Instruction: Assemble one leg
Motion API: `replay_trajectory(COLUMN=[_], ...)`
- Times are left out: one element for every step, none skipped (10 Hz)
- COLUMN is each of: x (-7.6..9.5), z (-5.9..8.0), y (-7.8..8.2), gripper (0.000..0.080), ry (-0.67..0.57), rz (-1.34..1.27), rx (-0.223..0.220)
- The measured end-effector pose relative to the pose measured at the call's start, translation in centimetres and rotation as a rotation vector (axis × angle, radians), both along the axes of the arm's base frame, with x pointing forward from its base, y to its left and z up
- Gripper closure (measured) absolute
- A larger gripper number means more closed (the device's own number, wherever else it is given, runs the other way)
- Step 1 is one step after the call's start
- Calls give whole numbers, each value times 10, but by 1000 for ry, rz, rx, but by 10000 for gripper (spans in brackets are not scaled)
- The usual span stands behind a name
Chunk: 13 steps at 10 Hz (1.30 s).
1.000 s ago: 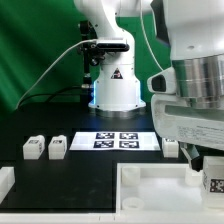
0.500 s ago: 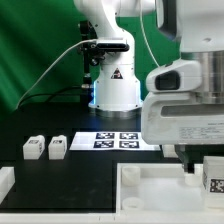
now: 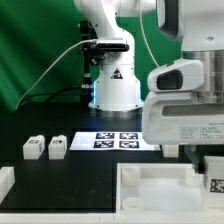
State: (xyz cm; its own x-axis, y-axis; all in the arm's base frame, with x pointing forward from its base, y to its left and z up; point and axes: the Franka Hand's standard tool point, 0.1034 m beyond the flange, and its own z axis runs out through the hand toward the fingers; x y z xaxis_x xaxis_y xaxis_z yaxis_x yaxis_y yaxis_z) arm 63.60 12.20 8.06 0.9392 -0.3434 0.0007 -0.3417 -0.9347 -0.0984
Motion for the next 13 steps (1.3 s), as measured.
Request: replay_trajectory(x=[1,1,2,1,-1,-2,-2,-2,-3,-3,-3,-3,-4], z=[0,0,0,-1,-2,-2,-2,-2,-3,-4,-4,-4,-5], y=[-2,-4,-6,-8,-7,-4,-2,-2,-2,-2,-2,-2,0], gripper=[496,496,496,496,496,496,497,497,497,424,424,244,169], ry=[11,28,47,69,99,129,148,160,166,162,158,151,141], rz=[-125,-302,-482,-641,-827,-1002,-1150,-1223,-1260,-1224,-1193,-1139,-1033], rx=[11,29,48,65,86,116,140,150,149,147,146,142,138])
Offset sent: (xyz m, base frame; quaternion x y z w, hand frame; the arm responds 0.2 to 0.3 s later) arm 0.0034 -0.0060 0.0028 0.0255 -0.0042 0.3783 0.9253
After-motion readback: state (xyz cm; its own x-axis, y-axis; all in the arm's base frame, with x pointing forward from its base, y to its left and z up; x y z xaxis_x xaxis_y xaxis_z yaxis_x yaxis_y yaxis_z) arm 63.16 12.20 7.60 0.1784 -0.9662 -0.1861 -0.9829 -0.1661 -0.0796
